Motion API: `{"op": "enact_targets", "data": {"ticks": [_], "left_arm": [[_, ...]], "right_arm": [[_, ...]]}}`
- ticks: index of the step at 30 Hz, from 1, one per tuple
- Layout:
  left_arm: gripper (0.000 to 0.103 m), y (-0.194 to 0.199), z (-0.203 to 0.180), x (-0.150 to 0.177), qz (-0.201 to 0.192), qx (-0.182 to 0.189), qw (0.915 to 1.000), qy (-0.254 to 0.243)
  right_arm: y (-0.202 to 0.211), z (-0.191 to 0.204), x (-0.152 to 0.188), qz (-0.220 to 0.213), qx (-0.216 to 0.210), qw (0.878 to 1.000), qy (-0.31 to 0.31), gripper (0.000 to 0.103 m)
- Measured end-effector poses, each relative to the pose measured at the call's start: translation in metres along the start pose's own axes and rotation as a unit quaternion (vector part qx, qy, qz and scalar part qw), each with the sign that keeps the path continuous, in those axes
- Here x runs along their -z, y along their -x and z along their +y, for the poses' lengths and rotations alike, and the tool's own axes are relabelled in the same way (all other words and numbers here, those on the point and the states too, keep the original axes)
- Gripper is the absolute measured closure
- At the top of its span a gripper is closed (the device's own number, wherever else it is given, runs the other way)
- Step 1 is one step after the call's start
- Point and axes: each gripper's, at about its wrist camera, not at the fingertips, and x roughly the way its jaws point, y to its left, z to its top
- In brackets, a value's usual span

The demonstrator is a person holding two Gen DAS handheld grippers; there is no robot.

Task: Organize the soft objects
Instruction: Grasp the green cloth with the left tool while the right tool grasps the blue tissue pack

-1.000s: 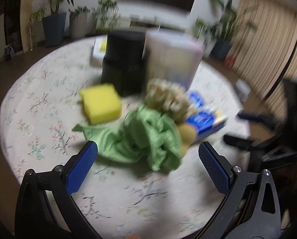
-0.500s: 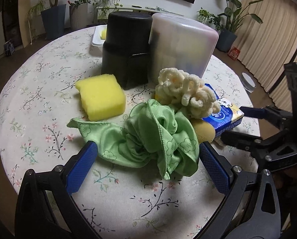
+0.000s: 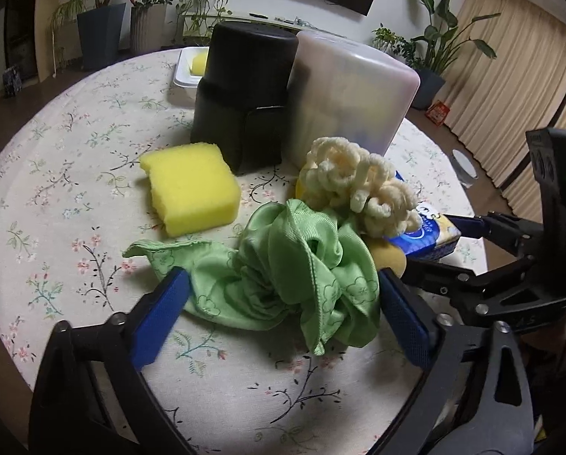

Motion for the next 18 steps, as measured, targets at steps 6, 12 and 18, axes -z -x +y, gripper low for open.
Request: {"op": "enact_targets", "data": {"ticks": [6,12,18], "left_arm": [[0.013,-0.0016,0.0031,0.0040,0.007,0.013,0.9998,0.015],[0.035,-0.0016,0.0043,0.0040,0.003,0.025,0.9995,0.018],[0.039,-0.0017,0.0046,0.0037,0.003,0.034,0.9992,0.021]], "right_arm": [[-0.0012,0.0001,-0.0012,0.001,-0.009,1.000,0.001,0.018],[-0.0002,0.0041,0.0002,-0.004,-0.004,1.000,0.010,0.020],[0.0018,0.0011,0.0017,-0.005,-0.016,1.000,0.001,0.024]]}}
